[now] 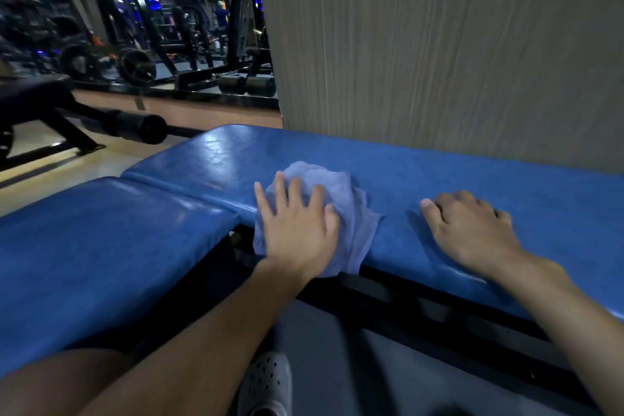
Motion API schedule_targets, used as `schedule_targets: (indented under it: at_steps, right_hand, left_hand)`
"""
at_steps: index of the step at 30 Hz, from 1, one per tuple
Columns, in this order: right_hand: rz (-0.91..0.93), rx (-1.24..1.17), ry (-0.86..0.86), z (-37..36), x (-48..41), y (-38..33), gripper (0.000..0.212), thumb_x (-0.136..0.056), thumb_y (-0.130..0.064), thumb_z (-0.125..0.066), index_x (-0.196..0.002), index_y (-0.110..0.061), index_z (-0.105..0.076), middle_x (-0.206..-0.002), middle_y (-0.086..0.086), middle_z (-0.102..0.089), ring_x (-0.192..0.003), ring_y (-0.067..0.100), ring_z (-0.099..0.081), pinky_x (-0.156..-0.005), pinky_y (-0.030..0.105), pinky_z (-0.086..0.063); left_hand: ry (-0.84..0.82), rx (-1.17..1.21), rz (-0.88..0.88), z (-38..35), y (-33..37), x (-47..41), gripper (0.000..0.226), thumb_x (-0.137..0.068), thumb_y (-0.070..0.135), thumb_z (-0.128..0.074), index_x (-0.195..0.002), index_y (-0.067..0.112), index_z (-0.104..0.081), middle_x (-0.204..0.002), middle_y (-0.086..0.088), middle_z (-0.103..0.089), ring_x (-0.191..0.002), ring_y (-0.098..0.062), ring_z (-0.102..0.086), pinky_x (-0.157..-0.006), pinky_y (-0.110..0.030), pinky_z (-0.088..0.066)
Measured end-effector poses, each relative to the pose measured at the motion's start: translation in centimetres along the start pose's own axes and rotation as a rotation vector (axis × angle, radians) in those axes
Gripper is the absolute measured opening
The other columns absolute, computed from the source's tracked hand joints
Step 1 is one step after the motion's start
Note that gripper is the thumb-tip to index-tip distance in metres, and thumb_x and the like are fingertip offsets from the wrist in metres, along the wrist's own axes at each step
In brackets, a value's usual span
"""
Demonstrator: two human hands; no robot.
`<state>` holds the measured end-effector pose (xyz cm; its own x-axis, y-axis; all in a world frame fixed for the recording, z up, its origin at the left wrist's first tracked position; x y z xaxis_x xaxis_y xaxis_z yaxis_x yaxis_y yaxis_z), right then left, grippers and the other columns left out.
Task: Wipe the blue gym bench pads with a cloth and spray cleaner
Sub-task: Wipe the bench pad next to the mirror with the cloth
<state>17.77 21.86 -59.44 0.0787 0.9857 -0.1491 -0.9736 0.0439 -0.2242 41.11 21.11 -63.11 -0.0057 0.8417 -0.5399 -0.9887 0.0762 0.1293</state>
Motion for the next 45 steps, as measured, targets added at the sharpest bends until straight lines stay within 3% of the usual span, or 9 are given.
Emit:
schedule_targets:
  at_steps: [4,8,12,14,16,25,33,41,45]
  right_hand:
    - [0.029,-0.002,-0.016,-0.4,-0.7,-1.9,0.052,-0.099,-0.053,-0.019,-0.114,-0.02,-0.056,-0.127,0.008,-0.05,-0.123,0.031,-0.044,-0.105,0.053,-0.027]
    - [0.104,-0.023,-0.024,-0.7,-1.5,-3.1,0.051,-0.1,-0.053,-0.019,-0.111,-0.022,-0.058,-0.123,0.007,-0.052,-0.119,0.03,-0.047,-0.105,0.051,-0.029]
    - [0.176,-0.087,-0.093,-0.9,-2.2,-5.3,0.044,-0.1,-0.052,-0.021,-0.096,-0.028,-0.057,-0.116,0.004,-0.051,-0.115,0.028,-0.048,-0.105,0.05,-0.029]
    - [0.227,-0.109,-0.116,-1.1,-2.6,-6.6,0.04,-0.101,-0.052,-0.021,-0.078,-0.031,-0.045,-0.112,0.002,-0.051,-0.113,0.027,-0.049,-0.104,0.051,-0.03]
    - [0.261,-0.111,-0.134,-1.4,-2.9,-7.6,0.038,-0.101,-0.052,-0.022,-0.076,-0.031,-0.041,-0.112,0.001,-0.05,-0.114,0.027,-0.048,-0.104,0.051,-0.03]
    - [0.337,-0.101,-0.142,-2.6,-5.2,-9.1,0.042,-0.1,-0.053,-0.021,-0.104,-0.031,-0.057,-0.114,-0.004,-0.048,-0.115,0.023,-0.047,-0.105,0.049,-0.028]
    - [0.452,-0.122,-0.161,-4.2,-8.9,-11.9,0.037,-0.1,-0.053,-0.029,-0.123,-0.036,-0.052,-0.128,-0.011,-0.045,-0.125,0.016,-0.041,-0.11,0.046,-0.022]
    - [0.542,-0.084,-0.171,-6.1,-14.8,-18.1,0.038,-0.099,-0.053,-0.029,-0.125,-0.037,-0.052,-0.136,-0.01,-0.046,-0.131,0.016,-0.036,-0.11,0.048,-0.018]
    - [0.551,-0.077,-0.18,-6.4,-16.9,-20.4,0.041,-0.1,-0.052,-0.026,-0.13,-0.038,-0.05,-0.141,-0.011,-0.045,-0.136,0.016,-0.031,-0.111,0.052,-0.016]
  left_hand:
    - [-0.044,0.027,-0.098,-0.5,2.1,1.3,0.058,-0.09,0.06,-0.026,-0.135,0.035,-0.052,-0.148,-0.013,-0.044,-0.146,-0.043,-0.022,-0.113,-0.071,0.0]
    - [-0.115,0.0,0.212,-0.6,-2.5,-1.0,0.071,-0.082,0.065,-0.013,-0.137,0.036,-0.048,-0.159,-0.012,-0.028,-0.151,-0.038,-0.005,-0.113,-0.071,0.003]
    - [-0.164,0.087,0.44,-0.4,-4.2,-2.5,0.056,-0.095,0.052,-0.033,-0.144,0.027,-0.04,-0.166,-0.018,-0.005,-0.152,-0.037,0.009,-0.114,-0.069,0.007]
    - [-0.192,0.109,0.495,-0.3,-4.1,-3.4,0.056,-0.096,0.049,-0.037,-0.144,0.023,-0.04,-0.166,-0.02,0.0,-0.151,-0.038,0.012,-0.113,-0.07,0.009]
    - [-0.232,0.129,0.534,-0.2,-4.2,-4.3,0.058,-0.096,0.048,-0.037,-0.146,0.02,-0.038,-0.165,-0.021,0.003,-0.151,-0.039,0.015,-0.111,-0.072,0.009]
    - [-0.307,0.14,0.615,-0.1,-7.7,-8.0,0.061,-0.095,0.05,-0.037,-0.147,0.018,-0.039,-0.165,-0.017,0.0,-0.15,-0.04,0.013,-0.106,-0.08,-0.004]
    - [-0.331,0.045,0.665,-0.8,-14.0,-11.0,0.069,-0.094,0.058,-0.033,-0.153,0.024,-0.028,-0.166,-0.014,-0.002,-0.151,-0.038,0.013,-0.105,-0.081,-0.006]
    - [-0.342,-0.064,0.604,-2.3,-22.5,-14.2,0.063,-0.087,0.068,-0.029,-0.144,0.041,-0.033,-0.166,-0.005,-0.01,-0.153,-0.032,0.004,-0.107,-0.076,-0.012]
    - [-0.374,-0.103,0.539,-2.1,-26.0,-15.2,0.07,-0.075,0.075,-0.02,-0.138,0.045,-0.032,-0.159,-0.005,-0.022,-0.149,-0.032,-0.01,-0.108,-0.07,-0.022]
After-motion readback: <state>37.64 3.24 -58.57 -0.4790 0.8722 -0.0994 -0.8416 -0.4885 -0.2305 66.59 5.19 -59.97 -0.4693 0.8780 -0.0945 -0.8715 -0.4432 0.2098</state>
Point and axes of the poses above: each hand's wrist, its own x-axis away from the middle knuckle, its own z-axis out of the back of the hand, y = z × x, the point moved 3 cm from there along -x, towards the middle knuckle
